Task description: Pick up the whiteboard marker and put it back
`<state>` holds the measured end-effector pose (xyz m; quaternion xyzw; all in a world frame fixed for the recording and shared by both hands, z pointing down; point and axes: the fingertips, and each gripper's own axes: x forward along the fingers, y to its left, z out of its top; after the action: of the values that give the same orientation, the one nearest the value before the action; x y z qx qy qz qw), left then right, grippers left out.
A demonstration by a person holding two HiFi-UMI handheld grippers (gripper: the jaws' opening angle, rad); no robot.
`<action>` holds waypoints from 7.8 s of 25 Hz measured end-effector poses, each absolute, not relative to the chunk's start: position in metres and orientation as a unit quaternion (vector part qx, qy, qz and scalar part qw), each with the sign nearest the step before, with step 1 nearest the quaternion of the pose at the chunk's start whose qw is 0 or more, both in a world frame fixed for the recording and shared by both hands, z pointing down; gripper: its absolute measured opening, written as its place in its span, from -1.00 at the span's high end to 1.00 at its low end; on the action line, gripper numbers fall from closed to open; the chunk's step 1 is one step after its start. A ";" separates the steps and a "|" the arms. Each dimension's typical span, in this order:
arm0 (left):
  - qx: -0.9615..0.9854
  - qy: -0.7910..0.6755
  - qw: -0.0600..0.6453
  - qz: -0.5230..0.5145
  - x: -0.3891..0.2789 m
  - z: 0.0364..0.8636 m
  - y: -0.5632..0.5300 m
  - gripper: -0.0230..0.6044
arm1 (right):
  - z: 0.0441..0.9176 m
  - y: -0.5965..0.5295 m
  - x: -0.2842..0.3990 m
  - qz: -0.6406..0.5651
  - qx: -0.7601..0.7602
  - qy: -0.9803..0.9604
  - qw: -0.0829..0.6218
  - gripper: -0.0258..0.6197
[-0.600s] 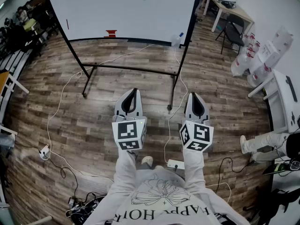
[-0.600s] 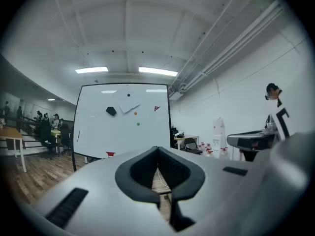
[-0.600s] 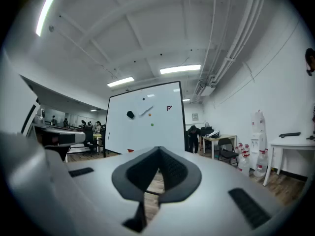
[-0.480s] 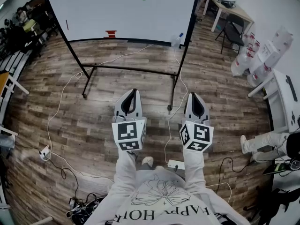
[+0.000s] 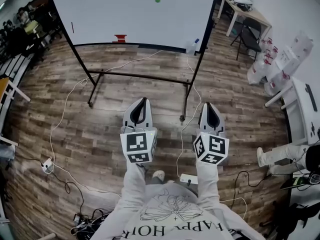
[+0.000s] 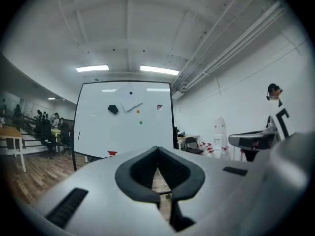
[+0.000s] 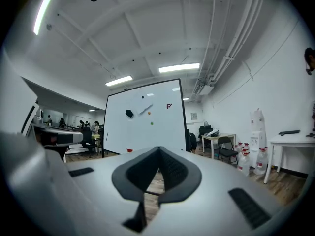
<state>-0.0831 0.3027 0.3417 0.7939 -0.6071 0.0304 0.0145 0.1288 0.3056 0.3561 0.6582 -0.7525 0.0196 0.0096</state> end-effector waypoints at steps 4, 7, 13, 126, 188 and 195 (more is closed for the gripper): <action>0.795 -0.606 0.013 0.031 -0.097 0.347 0.292 0.91 | 0.362 0.296 0.116 0.020 0.663 -0.749 0.010 0.94; 0.793 -0.608 0.015 0.037 -0.107 0.353 0.284 0.91 | 0.370 0.288 0.109 0.023 0.666 -0.746 0.018 0.94; 0.790 -0.612 0.023 0.039 -0.119 0.356 0.259 0.91 | 0.370 0.262 0.102 0.026 0.665 -0.746 0.021 0.94; 0.795 -0.583 0.126 0.111 -0.038 0.463 -0.297 0.91 | 0.510 -0.335 0.224 0.197 0.690 -0.694 0.052 0.73; 0.687 -0.699 0.184 0.077 -0.191 0.493 -0.248 0.91 | 0.646 -0.355 -0.013 -0.155 0.314 -0.772 0.531 0.70; 0.685 -0.700 0.187 0.079 -0.194 0.497 -0.246 0.91 | 0.645 -0.353 -0.018 -0.135 0.319 -0.783 0.517 0.58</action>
<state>-0.1935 -0.2462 0.4972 0.6849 -0.6999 0.0788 0.1867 -0.0183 -0.3531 0.6449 0.3185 -0.7831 -0.1349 0.5167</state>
